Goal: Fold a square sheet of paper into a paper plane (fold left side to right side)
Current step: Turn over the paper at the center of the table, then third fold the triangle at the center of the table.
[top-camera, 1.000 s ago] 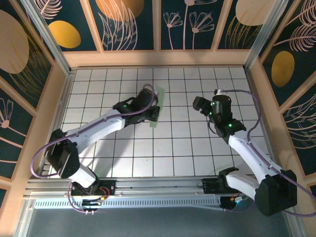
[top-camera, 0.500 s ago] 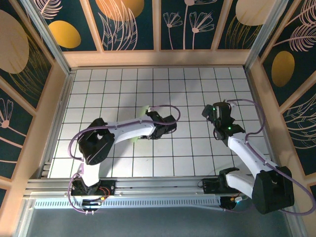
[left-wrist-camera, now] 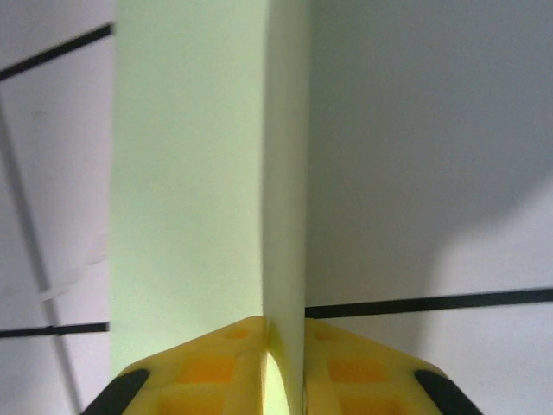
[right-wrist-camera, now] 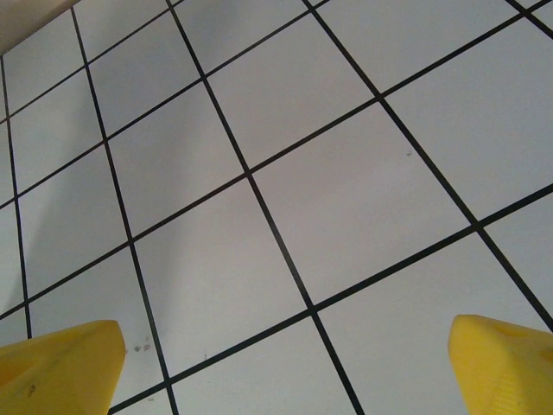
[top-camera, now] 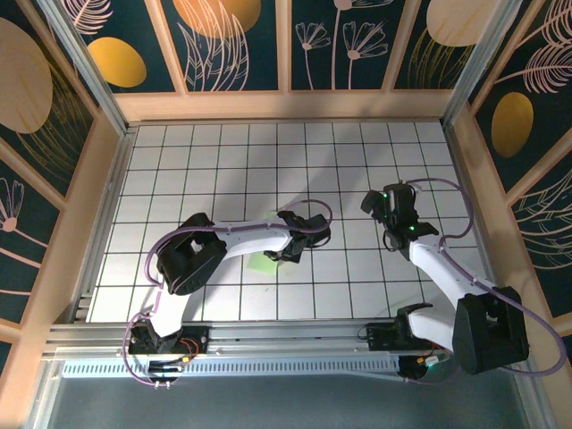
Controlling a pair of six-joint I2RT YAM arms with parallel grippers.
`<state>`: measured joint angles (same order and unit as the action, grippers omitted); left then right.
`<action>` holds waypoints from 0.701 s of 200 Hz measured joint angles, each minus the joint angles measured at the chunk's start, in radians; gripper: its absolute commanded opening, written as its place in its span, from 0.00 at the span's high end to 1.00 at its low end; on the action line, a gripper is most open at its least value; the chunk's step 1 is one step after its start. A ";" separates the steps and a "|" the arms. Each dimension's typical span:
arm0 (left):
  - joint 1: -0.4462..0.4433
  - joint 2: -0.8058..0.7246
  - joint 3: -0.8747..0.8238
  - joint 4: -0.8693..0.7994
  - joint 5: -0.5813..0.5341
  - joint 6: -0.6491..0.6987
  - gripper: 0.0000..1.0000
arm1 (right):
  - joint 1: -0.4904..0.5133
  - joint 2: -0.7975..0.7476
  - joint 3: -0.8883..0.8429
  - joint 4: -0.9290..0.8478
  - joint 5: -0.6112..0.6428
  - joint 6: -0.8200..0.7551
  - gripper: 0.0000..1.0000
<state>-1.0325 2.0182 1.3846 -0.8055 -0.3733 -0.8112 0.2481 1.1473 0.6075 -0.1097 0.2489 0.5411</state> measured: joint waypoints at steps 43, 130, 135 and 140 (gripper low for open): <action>0.001 0.022 0.029 0.085 0.109 0.017 0.54 | -0.001 0.014 0.000 0.007 -0.044 0.002 0.04; 0.141 -0.103 -0.096 0.454 0.411 0.035 0.41 | -0.005 0.043 0.008 0.026 -0.269 -0.023 0.28; 0.153 -0.128 -0.120 0.481 0.424 0.035 0.40 | -0.005 0.045 0.011 0.029 -0.299 -0.019 0.33; 0.171 -0.161 -0.151 0.518 0.443 0.032 0.40 | -0.005 0.048 0.014 0.034 -0.328 -0.014 0.37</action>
<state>-0.8619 1.8576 1.2331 -0.2874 0.0700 -0.7788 0.2428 1.1954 0.6220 -0.0757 -0.0788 0.5266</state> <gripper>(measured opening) 0.593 0.716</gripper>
